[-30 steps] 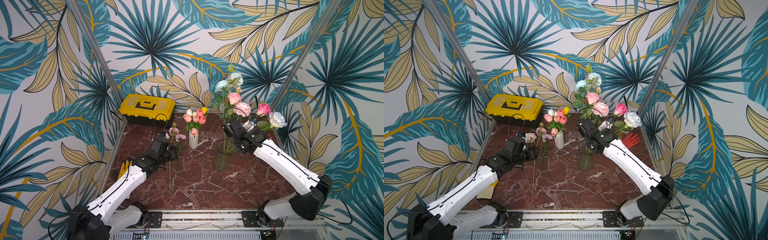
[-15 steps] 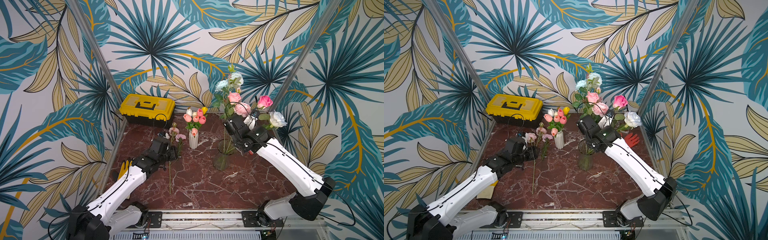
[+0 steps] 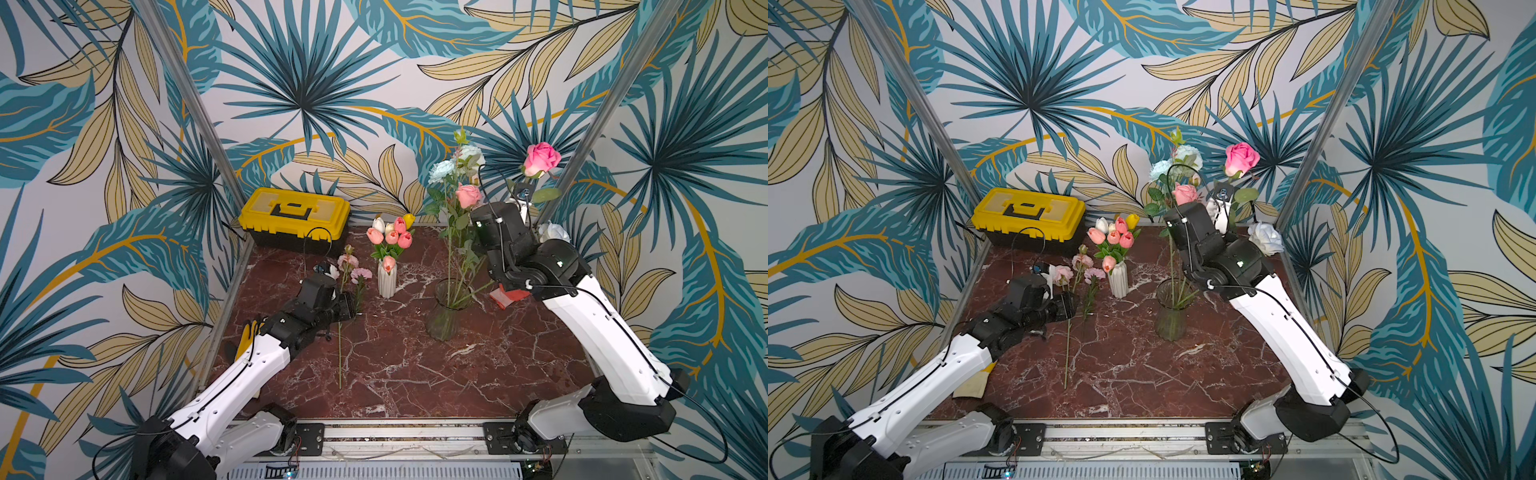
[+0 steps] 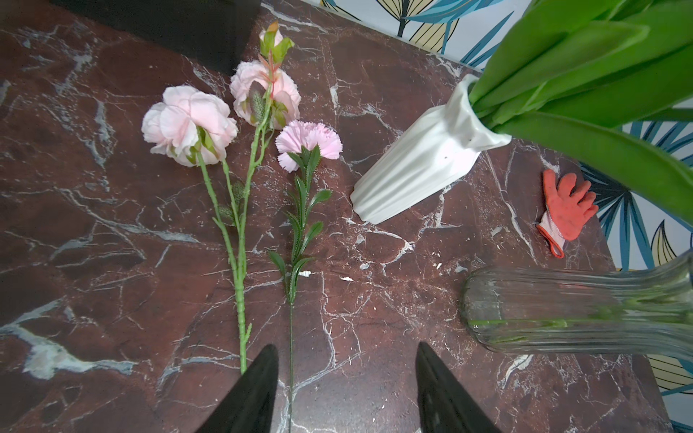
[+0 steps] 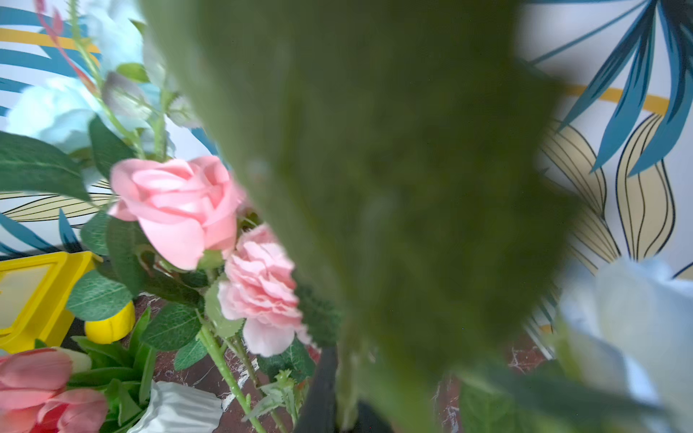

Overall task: Pick out pink flowers from the vase
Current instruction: Pick up the flower from the vase, then place the flower at the center of the board.

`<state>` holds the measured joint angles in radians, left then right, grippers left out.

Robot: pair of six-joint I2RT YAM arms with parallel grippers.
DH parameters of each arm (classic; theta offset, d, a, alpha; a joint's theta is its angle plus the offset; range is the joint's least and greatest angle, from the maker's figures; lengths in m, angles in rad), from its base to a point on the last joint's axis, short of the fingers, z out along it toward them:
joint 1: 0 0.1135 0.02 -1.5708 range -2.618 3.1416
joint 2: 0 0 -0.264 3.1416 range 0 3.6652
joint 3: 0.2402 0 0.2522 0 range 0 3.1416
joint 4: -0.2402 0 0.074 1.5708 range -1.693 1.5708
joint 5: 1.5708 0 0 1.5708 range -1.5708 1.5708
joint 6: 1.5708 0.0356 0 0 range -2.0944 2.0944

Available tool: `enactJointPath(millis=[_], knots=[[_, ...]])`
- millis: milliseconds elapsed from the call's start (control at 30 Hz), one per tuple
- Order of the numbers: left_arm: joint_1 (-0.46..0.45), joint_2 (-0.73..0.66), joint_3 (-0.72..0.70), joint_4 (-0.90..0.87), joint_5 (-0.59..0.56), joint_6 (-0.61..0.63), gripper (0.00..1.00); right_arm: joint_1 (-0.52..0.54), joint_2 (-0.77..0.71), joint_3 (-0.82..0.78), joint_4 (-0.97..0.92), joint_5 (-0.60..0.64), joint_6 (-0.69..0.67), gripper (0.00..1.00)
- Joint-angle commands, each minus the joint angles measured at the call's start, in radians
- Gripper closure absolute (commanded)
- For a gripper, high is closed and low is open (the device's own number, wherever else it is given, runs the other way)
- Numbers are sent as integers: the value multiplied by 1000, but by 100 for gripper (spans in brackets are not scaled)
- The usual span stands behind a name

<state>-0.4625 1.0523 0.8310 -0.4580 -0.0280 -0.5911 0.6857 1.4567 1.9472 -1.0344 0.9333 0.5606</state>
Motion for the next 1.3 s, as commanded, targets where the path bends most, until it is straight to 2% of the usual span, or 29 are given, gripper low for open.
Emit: enactJointPath(millis=[0,200,367,400,667,833,933,1033,1167,1267], knots=[[7,-25,-27,26,-14,22,40,6,-30,65,-23,-39,-147,100],[10,-35,-23,26,-24,30,39,7,-99,114,59,-269,-270,100],[10,-67,-20,24,-23,60,39,6,-124,146,77,-430,-303,100],[9,-78,-20,24,-54,65,39,7,-124,151,79,-461,-311,100],[9,-219,-23,73,-80,57,40,8,-165,81,198,-586,-355,100],[10,-218,34,45,-74,110,40,7,-163,79,247,-643,-385,100],[9,-215,71,40,-11,151,38,6,-155,80,283,-701,-381,100],[6,-208,98,55,116,227,37,7,-149,52,351,-806,-362,100],[-1,-201,80,151,263,286,36,6,-142,-68,450,-914,-336,100],[-5,-204,51,248,373,299,36,7,-155,-227,580,-1003,-306,100]])
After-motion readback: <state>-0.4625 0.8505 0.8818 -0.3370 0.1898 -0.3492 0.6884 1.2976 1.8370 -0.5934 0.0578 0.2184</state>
